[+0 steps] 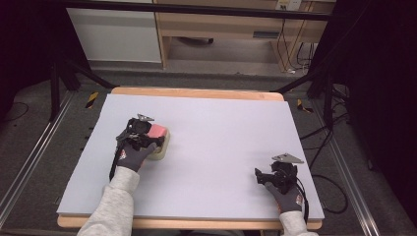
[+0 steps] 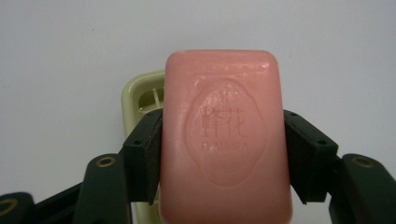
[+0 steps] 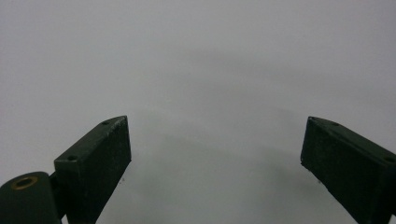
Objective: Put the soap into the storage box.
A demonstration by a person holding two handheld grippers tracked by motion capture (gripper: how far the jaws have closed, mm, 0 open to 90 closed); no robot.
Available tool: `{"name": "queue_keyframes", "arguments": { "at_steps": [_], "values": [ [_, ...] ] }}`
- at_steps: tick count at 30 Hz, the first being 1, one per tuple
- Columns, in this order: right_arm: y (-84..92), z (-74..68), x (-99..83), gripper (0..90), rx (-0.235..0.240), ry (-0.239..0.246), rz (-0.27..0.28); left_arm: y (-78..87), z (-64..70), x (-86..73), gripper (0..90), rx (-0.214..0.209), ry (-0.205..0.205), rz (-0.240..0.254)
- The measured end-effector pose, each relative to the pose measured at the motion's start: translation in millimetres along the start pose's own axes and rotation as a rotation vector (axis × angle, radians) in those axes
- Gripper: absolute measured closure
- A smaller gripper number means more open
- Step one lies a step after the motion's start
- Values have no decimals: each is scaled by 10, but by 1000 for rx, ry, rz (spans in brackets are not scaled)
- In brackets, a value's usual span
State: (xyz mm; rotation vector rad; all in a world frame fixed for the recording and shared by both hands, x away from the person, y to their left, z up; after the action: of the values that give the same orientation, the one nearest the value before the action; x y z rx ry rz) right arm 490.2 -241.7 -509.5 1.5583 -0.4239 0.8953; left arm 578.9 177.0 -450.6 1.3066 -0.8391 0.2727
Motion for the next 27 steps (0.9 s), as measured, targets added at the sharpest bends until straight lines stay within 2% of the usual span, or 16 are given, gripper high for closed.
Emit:
{"name": "queue_keyframes", "arguments": {
  "at_steps": [27],
  "values": [
    [-4,3,-2,87,0,0,-2,-238,-105,-133,373,18,21,-41]
  ]
}}
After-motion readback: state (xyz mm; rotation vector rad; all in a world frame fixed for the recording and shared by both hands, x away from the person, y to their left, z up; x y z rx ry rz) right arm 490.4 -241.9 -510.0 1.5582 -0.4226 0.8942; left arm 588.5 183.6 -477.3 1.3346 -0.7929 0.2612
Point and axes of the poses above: each handheld gripper's, and its own axes: y roughly backward along the jaws, x roughly out of its top, z roughly to its right, the point moved 5 cm from there along -y, roughly forward along the jaws, and after that the axes turned 2 degrees about y, right-handed, at the moved point
